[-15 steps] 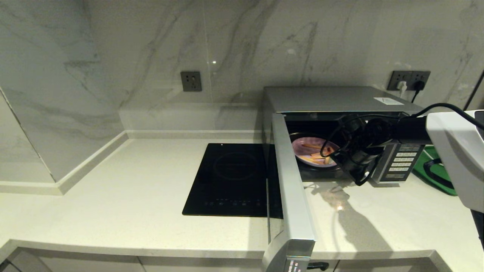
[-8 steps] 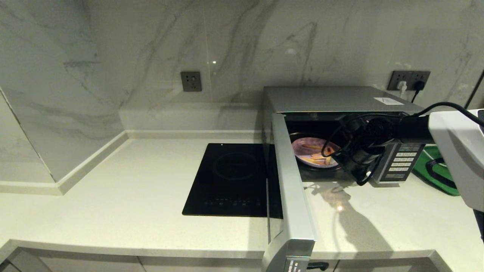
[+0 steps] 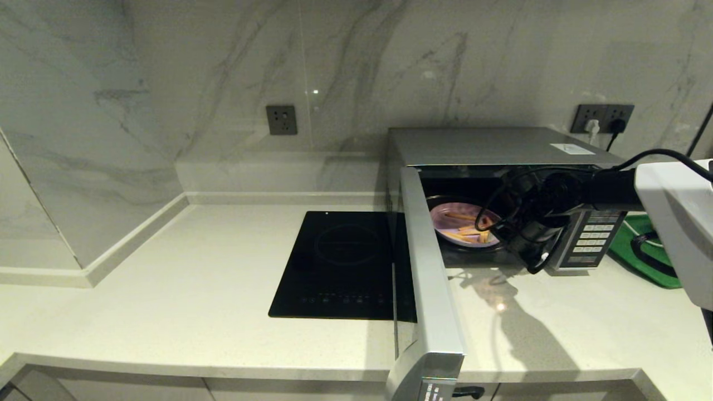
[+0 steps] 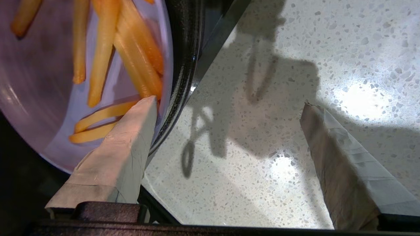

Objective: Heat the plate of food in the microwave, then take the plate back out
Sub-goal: Take the plate out of the microwave

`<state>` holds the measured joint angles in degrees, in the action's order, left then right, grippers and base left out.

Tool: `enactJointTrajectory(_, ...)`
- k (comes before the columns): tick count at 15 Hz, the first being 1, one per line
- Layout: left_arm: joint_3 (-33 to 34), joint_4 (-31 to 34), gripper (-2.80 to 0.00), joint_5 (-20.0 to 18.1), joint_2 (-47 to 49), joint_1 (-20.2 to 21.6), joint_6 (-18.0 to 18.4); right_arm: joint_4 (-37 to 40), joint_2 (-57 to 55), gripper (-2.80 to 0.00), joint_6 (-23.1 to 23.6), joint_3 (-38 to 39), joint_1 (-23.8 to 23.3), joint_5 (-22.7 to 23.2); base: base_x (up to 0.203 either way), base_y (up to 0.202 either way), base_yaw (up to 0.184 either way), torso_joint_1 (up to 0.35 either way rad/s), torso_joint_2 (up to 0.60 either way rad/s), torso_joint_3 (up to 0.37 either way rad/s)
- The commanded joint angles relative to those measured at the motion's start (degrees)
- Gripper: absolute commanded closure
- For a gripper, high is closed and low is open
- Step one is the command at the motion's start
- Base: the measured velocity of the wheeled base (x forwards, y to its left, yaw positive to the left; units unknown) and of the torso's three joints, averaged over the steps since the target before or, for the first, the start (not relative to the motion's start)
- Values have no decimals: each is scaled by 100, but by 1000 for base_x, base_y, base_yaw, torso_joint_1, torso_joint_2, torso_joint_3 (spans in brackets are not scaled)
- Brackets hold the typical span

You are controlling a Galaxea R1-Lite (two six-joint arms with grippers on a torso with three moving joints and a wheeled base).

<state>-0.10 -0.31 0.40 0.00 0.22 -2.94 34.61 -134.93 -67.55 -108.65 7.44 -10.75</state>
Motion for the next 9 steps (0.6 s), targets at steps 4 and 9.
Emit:
enactJointTrajectory(4,1,-4,0,4,-2,4,-5,20,-60,-280,-30,11,12,-15,0,0,0,0,0,0)
enactJointTrajectory(9,1,-4,0,4,-5,4,-5,20,-60,-280,-30,11,12,-73,0,0,0,0,0,0)
